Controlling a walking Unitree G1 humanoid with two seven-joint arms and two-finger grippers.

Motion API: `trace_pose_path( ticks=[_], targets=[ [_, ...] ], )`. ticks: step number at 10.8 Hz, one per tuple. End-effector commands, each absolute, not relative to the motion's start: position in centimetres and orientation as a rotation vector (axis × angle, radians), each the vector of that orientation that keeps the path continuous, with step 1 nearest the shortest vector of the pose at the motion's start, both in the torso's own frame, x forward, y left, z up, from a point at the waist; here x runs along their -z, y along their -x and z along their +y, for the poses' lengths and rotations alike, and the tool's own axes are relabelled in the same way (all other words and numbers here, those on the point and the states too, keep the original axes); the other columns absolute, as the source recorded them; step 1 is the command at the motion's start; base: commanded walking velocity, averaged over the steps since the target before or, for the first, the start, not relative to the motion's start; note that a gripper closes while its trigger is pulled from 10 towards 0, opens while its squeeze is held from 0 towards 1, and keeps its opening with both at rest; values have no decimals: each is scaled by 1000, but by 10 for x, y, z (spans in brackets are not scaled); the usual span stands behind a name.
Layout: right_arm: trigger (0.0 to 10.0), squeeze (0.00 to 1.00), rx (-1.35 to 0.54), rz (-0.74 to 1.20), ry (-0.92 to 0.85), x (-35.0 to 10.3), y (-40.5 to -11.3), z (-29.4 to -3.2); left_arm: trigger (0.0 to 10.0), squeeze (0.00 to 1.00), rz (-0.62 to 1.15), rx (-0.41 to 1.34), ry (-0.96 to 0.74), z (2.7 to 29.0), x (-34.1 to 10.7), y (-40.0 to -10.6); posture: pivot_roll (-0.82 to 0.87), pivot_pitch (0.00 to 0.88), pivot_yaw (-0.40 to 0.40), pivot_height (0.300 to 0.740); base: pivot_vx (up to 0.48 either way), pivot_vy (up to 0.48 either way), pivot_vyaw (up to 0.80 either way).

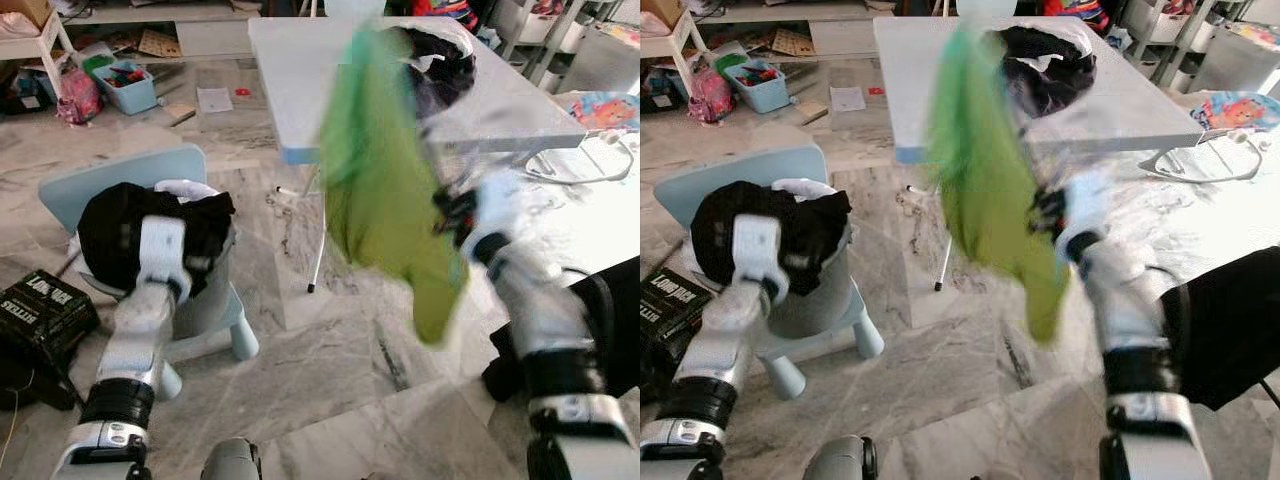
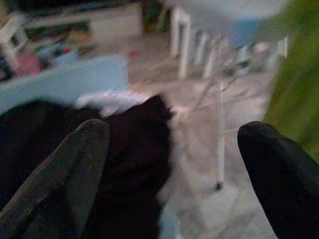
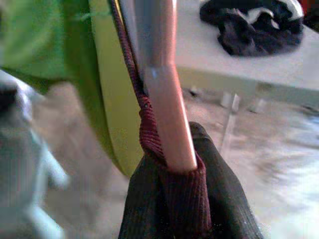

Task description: Hang hanger

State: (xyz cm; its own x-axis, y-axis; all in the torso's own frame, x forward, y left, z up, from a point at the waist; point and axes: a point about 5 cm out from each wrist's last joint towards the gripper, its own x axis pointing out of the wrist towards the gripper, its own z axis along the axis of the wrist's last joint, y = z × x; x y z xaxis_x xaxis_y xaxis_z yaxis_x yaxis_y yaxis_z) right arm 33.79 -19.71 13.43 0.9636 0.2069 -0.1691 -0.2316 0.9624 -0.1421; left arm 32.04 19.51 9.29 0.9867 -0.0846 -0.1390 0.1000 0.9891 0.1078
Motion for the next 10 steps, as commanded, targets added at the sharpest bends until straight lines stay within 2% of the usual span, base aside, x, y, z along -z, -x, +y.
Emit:
trace_pose_path(
  ticks=[1, 3, 4, 5, 6, 8, 10],
  targets=[
    [10000, 0, -180, 127, 234, -141, -338, -198, 10000, 1000, 99, 171, -86, 178, -101, -323, -70, 0, -61, 740, 0, 0, 0],
    [10000, 0, -178, 188, 215, -120, -322, -186, 10000, 522, 127, 248, 32, 147, -98, -325, -74, 0, -59, 740, 0, 0, 0],
    [10000, 0, -192, 205, 214, -114, -316, -179, 10000, 506, 120, 264, 57, 139, -100, -327, -77, 0, -59, 740, 0, 0, 0],
    [10000, 0, -221, 228, 224, -103, -303, -169, 10000, 227, 103, 290, 90, 127, -105, -333, -80, 0, -61, 740, 0, 0, 0],
    [10000, 0, -237, 252, 226, -91, -285, -157, 10000, 0, 102, 341, 122, 111, -110, -337, -84, 0, -60, 740, 0, 0, 0],
    [10000, 0, -264, 262, 222, -86, -272, -151, 10000, 0, 100, 400, 148, 92, -114, -339, -88, 0, -57, 740, 0, 0, 0],
    [10000, 0, -241, 270, 242, -84, -269, -154, 10000, 0, 85, 470, 255, 72, -125, -342, -99, 0, -53, 740, 0, 0, 0]
  ],
)
